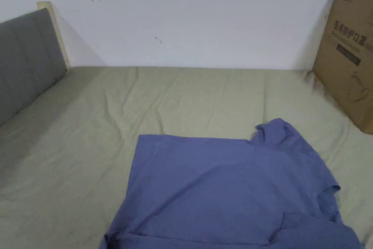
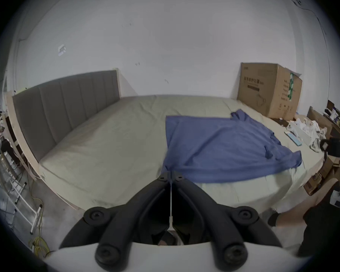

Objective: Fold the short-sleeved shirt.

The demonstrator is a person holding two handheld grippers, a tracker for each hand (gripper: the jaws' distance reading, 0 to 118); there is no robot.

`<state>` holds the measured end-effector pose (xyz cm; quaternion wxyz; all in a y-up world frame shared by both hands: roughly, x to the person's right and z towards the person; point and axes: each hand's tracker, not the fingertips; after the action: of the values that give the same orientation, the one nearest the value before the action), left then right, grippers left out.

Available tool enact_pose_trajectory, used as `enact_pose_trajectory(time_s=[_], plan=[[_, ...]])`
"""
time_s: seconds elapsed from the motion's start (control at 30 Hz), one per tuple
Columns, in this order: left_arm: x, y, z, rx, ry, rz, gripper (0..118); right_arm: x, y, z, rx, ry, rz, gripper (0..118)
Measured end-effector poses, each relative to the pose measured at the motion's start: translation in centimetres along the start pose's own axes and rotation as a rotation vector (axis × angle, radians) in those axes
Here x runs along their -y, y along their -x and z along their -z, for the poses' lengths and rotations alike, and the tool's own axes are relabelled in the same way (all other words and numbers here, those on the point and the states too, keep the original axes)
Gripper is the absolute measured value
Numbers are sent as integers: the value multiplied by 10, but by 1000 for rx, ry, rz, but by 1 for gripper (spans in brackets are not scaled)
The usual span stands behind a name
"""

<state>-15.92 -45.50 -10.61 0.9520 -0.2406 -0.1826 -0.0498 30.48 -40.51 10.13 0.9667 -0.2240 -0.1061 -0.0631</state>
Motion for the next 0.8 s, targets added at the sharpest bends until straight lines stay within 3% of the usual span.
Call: enact_pose_trajectory(time_s=[0.07, 0.1, 0.2, 0.23, 0.33, 0.47, 0.5, 0.53, 0.8], plan=[[0, 5, 21, 5, 36, -24, 1, 2, 7, 5, -5, 29, -74, 0], [0, 8, 36, 19, 52, -48, 6, 2, 5, 8, -7, 34, -57, 0], [0, 14, 81, 9, 125, -93, 81, 4, 6, 15, -27, 73, -19, 0], [4, 15, 97, 19, 168, -92, 92, 4, 4, 17, -27, 81, -18, 0], [13, 14, 128, -16, 240, -48, 89, 3, 6, 20, -31, 95, -18, 0], [24, 18, 144, -35, 352, -54, 64, 3, 3, 22, -23, 104, -6, 0], [29, 18, 141, -90, 332, -37, 30, 3, 1, 24, -22, 110, -5, 0], [31, 19, 137, -60, 289, -47, 11, 3, 0, 25, -18, 114, -3, 0], [23, 20, 112, 7, 200, -129, 9, 6, -20, 51, 48, 140, -14, 0]])
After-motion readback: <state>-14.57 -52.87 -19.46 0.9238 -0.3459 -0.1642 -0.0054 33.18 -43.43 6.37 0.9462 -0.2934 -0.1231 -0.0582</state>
